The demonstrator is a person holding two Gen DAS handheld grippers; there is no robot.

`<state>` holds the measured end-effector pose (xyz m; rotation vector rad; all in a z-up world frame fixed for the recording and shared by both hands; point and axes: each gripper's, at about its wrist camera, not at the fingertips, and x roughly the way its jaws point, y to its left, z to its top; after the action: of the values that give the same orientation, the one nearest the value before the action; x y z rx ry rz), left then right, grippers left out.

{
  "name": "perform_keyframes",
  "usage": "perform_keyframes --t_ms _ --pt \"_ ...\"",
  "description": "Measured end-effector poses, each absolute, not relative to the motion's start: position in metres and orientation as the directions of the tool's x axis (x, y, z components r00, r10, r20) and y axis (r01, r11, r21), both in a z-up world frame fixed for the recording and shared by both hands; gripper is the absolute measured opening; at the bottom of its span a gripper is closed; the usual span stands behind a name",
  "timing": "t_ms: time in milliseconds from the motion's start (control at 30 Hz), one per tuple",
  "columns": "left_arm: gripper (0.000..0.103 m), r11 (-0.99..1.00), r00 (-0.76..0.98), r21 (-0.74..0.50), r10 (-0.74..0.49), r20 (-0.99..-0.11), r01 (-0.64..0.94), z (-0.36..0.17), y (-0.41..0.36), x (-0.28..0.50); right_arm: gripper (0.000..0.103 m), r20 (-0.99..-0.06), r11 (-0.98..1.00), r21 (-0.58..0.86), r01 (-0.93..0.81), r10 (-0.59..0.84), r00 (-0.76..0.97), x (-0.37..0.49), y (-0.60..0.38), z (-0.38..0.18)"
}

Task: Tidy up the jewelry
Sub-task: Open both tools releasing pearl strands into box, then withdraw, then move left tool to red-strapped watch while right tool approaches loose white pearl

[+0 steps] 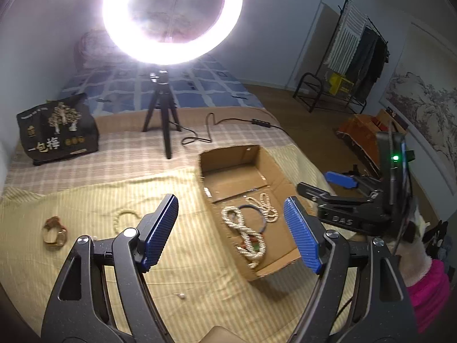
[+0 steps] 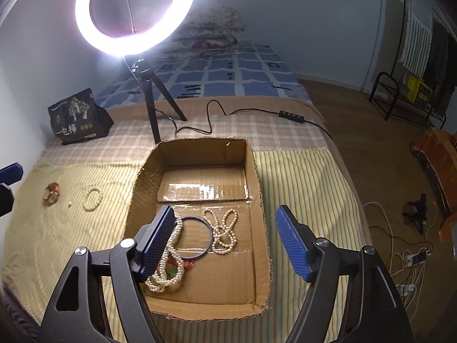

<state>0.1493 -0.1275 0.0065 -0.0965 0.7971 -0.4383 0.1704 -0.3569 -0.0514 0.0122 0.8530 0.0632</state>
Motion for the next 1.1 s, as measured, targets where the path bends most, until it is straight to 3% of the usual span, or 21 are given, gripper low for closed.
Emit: perform_keyframes --t_ms 300,667,1100 --pt "0.079 0.930 0.649 -0.231 -0.365 -0.668 0.285 0.008 -0.072 0.151 0.078 -0.726 0.995 0.017 -0.099 0.081 0.683 0.164 -0.325 -0.045" --pt "0.079 0.961 0.689 -0.181 -0.275 -0.670 0.208 -0.004 -0.003 0.155 0.078 -0.703 0.961 0.007 -0.276 0.201 0.682 0.145 -0.253 -0.047" --pt "0.079 0.983 0.675 -0.123 -0.182 -0.715 0.135 -0.041 0.067 0.161 0.078 -0.749 0.908 0.043 -0.417 0.306 0.588 0.120 -0.193 -0.079"
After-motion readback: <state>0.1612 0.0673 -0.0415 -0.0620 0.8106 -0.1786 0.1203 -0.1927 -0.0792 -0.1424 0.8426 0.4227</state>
